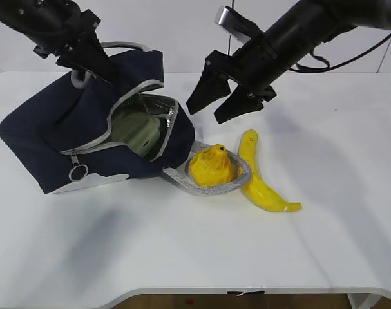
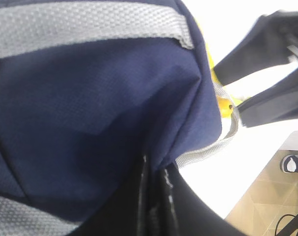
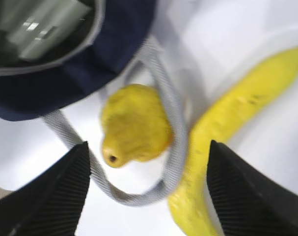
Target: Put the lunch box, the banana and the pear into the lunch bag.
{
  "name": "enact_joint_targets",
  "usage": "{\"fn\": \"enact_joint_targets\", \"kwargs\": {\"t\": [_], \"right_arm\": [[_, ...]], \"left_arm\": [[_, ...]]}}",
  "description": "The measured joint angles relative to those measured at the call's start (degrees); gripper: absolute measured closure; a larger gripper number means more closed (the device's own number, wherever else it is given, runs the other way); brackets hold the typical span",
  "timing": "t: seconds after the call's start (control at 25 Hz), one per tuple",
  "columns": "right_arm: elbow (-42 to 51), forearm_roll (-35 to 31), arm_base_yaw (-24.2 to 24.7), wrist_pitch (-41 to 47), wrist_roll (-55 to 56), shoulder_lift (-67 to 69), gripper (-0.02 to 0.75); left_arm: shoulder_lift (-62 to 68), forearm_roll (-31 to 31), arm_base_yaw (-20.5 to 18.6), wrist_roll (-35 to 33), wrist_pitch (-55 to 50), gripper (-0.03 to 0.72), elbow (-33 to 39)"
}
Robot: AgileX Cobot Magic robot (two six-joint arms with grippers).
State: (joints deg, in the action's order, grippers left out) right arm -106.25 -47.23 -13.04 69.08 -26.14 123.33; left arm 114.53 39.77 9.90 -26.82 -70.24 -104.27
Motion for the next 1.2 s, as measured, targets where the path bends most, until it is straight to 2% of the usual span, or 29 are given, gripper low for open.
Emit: {"fn": "enact_joint_targets", "kwargs": {"t": [0.24,0.48,0.68,0.84,1.2], "right_arm": [[0.0,17.8,-0.1,0.7,7.5,-4.2,0.154],[0.3,27.2,-0.4,0.9,12.4,-8.1,0.153],[6.3,31.2,-1.4,1.5,13.4,-12.7,0.153],[10.8,31.9,-1.4,1.5,13.5,-14.7,0.153],[13.9,31.8,-2.6,1.5,13.5,-14.2,0.153]], "left_arm": [[0.0,-0.1,0.0,0.2,0.0,0.682,0.0],[0.0,-0.6,-0.9,1.2,0.0,0.682,0.0],[0.0,-0.2,-3.2,1.9,0.0,0.682,0.0],[0.0,-0.2,-4.7,2.1,0.0,0.682,0.0],[0.0,-0.2,-6.8,2.1,0.0,0.682,0.0]]}}
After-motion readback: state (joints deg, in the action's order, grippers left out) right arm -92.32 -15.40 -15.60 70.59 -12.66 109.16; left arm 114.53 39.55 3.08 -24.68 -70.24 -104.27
